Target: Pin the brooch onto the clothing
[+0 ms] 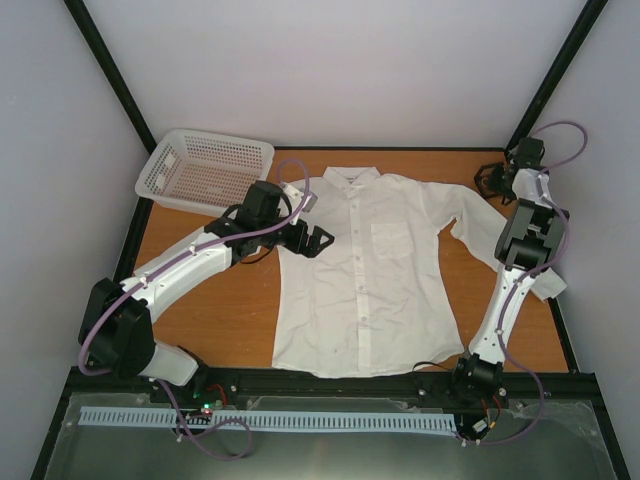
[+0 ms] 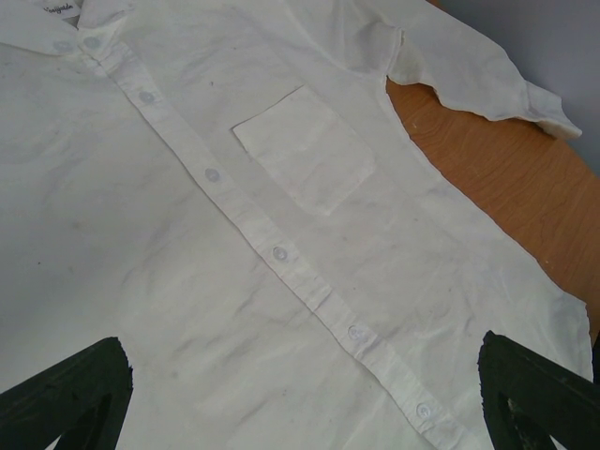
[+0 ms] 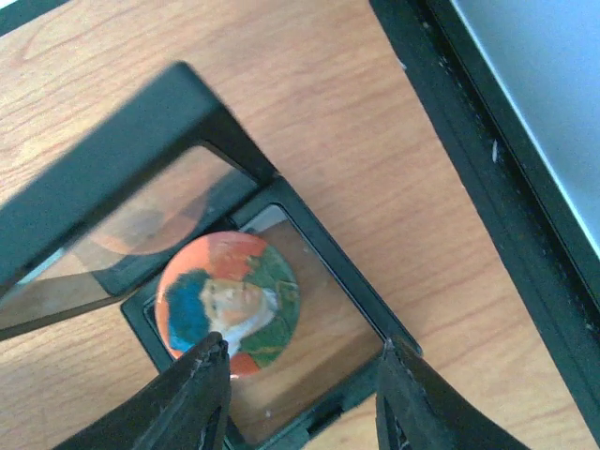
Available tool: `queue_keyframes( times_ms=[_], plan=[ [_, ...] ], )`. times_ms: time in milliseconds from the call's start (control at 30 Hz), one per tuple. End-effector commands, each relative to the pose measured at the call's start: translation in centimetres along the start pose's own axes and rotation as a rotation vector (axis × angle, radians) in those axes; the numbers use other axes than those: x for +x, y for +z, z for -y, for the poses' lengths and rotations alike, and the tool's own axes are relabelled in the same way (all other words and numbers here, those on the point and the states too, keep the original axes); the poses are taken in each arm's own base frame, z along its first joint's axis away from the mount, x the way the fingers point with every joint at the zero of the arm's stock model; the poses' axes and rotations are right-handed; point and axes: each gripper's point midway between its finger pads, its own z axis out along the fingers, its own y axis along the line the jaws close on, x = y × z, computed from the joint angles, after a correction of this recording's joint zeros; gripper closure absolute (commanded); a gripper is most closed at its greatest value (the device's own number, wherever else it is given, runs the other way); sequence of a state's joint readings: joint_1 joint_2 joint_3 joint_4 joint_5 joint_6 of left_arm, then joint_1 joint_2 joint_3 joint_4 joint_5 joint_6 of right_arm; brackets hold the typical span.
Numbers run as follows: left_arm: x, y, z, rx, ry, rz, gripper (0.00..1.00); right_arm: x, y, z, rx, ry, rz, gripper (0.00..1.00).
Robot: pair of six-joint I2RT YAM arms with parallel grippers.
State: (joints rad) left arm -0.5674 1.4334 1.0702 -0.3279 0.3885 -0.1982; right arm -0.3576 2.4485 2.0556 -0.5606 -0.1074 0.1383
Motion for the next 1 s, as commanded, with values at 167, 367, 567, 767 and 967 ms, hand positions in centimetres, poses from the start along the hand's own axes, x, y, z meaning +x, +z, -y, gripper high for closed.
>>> queue_keyframes(
  times_ms=[167,367,567,767,967],
  plan=[
    [-1.0,-0.2,0.0,0.010,0.026,0.036,0.00,-1.4,-0.4,-2.1,-0.016,-0.167,0.057,0.58],
    [-0.9,-0.2,0.0,0.009,0.024,0.034,0.00,-1.8,0.3,-2.7,-0.034,-0.219,0.066,0.57],
    [-0.8,0.0,-0.1,0.005,0.022,0.030,0.00,-1.4,1.2,-2.9,-0.044,-0.246,0.045,0.55],
    [-0.8,0.0,-0.1,0.006,0.023,0.031,0.00,-0.8,1.8,-3.8,-0.070,-0.279,0.029,0.52],
    [-0.8,-0.1,-0.1,0.006,0.023,0.033,0.00,-0.3,2.4,-3.6,-0.054,-0.288,0.015,0.50]
  ],
)
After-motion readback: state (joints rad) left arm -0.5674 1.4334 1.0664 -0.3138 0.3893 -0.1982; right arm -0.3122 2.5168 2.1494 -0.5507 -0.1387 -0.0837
